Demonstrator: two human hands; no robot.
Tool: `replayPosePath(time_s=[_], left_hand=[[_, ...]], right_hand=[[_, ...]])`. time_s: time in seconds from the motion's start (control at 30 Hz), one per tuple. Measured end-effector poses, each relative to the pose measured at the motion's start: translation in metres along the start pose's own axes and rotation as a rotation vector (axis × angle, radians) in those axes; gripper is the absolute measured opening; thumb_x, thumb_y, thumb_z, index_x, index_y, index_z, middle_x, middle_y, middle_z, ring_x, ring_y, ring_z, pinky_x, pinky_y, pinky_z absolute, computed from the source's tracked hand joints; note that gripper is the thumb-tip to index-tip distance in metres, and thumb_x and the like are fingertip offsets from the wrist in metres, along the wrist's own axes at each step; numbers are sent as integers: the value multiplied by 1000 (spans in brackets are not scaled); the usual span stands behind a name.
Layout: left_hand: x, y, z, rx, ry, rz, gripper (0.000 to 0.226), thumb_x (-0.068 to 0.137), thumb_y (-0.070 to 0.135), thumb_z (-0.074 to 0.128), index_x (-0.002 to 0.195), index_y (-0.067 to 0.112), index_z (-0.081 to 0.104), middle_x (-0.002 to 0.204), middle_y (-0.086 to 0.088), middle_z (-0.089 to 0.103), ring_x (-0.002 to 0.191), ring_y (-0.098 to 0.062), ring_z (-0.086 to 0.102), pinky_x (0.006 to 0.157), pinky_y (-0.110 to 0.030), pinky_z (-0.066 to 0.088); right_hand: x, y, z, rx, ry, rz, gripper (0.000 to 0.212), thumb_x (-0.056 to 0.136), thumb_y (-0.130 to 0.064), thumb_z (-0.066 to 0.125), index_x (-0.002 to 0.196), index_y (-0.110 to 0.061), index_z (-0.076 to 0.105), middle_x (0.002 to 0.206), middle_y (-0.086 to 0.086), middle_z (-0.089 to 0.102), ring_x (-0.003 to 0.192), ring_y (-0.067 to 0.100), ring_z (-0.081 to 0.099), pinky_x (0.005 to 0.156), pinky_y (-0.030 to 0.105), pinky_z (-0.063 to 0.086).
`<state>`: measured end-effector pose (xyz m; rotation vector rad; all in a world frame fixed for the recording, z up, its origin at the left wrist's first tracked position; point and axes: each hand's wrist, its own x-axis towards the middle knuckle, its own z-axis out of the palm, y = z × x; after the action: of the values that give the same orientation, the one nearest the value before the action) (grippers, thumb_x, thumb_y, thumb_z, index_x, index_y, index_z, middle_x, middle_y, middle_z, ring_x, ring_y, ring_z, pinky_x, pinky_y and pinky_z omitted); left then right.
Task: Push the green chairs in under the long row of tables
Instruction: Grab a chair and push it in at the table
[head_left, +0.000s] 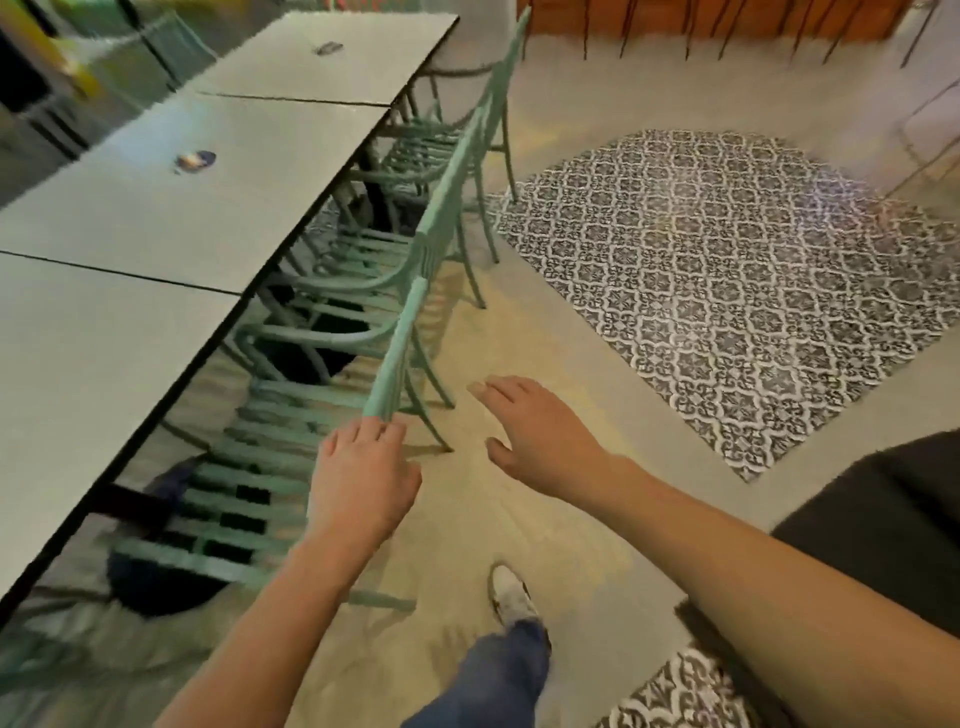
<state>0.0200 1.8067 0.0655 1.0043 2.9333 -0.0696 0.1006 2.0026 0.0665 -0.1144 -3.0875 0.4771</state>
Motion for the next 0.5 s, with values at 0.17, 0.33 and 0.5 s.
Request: replayPosePath(time_s=[0.17,0.33,0.5], left_hand=[[49,-35,16,-35,-30,-187,48,87,48,51,127,22,57,123,-1,60,118,-25,54,102,-40,39],[75,-44,18,-81,-106,-395,49,90,50,49,129,21,54,129,-2,58,122,-26,51,105,-40,37],[84,-52,33,-114,-148,-606,53,93,55,45,135,24,49,131,1,56,124,-22,48,107,-37,33]], right_hand=[[106,2,6,-15,-39,-222,64,83,-25,61,143,-14,40,141,7,46,128,26,42,110,37,33],[179,8,21,-6,-178,-405,64,88,-27,56,147,-19,32,144,2,41,134,23,36,112,40,28],[252,19,35,-37,-311,-584,68,90,-36,57,149,-24,25,149,-2,35,139,20,28,116,41,24]])
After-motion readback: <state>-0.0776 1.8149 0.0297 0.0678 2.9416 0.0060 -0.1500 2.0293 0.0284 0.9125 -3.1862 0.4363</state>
